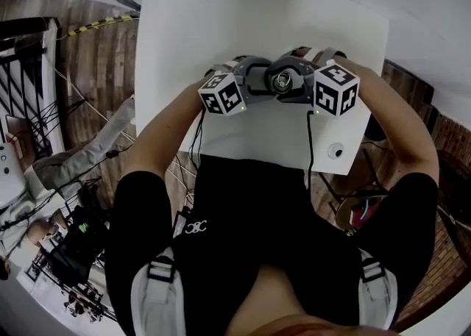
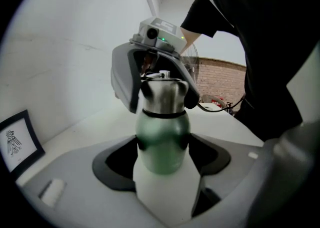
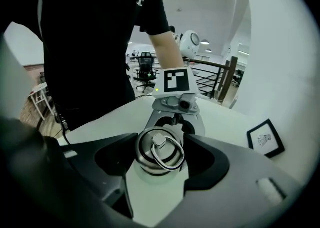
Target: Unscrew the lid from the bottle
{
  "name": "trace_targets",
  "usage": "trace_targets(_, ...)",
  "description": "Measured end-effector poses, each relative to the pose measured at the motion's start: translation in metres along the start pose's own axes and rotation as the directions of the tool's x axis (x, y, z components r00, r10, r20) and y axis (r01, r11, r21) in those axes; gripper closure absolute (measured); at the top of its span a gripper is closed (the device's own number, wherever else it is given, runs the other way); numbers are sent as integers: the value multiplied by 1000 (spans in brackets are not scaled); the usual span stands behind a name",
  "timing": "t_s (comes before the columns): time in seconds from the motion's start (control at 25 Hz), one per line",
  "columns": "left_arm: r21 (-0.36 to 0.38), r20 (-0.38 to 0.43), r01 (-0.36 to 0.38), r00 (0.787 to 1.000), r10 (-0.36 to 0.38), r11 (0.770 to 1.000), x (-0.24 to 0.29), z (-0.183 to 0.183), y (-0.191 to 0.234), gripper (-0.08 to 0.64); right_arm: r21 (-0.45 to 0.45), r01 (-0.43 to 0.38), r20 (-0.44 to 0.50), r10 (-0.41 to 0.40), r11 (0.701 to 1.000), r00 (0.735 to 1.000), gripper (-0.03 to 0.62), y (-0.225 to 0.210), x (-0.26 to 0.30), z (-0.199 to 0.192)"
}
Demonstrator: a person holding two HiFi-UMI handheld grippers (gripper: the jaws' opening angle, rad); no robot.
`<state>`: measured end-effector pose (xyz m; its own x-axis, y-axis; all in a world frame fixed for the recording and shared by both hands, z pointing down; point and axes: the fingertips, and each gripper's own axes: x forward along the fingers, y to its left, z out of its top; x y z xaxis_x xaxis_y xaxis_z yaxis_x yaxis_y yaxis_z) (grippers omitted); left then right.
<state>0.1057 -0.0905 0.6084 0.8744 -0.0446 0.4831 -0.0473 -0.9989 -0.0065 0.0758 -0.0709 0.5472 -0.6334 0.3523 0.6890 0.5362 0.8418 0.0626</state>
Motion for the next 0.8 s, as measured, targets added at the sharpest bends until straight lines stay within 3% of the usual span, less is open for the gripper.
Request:
trace_targets(0.08,-2,-2,2,1000,-2,1000,-1,-1,0,184,82,108,50,-112,991,992,315,-5,-7,6)
trace_targets(0.16,-5,3,6,1000,-6,1000,-1,-2,0,184,223,232,122,-263,947,957,286,-11,-20,13)
trace_targets(0.24,-8,12,6,1000,-6,1000,-1,-3,1,184,352,370,141,-440,860,887,275,-18,-35,15)
trace_targets(0.28,-12,17,4,1000,-3,1000,-2,-3,1,184,409,443,126,-530,798,838,272,-21,-43,15)
trace_targets(0.36,-23,26,-9,1000,9,1000,-2,-3,1,184,519,579,73,-708,629,703,273,-22,-58,12)
trace_targets(0.44,-36,36,-27,999,28,999,-2,-3,-1,184,623,670,4,-859,403,512,273,-17,-71,8)
trace_targets(0.52,-51,52,-47,997,49,998,-2,-2,-2,184,708,688,-98,-943,158,317,273,-10,-78,4)
trace_targets(0.6,-64,66,-64,996,68,996,-1,-1,-2,184,723,689,-205,-965,-36,165,273,-2,-76,4)
trace_targets(0.68,-75,75,-78,994,84,994,0,-2,-2,184,694,697,-305,-951,-180,58,273,0,-67,4)
trace_targets(0.8,-89,79,-102,991,109,991,0,-4,1,184,649,686,-417,-908,-327,-39,275,-8,-51,1)
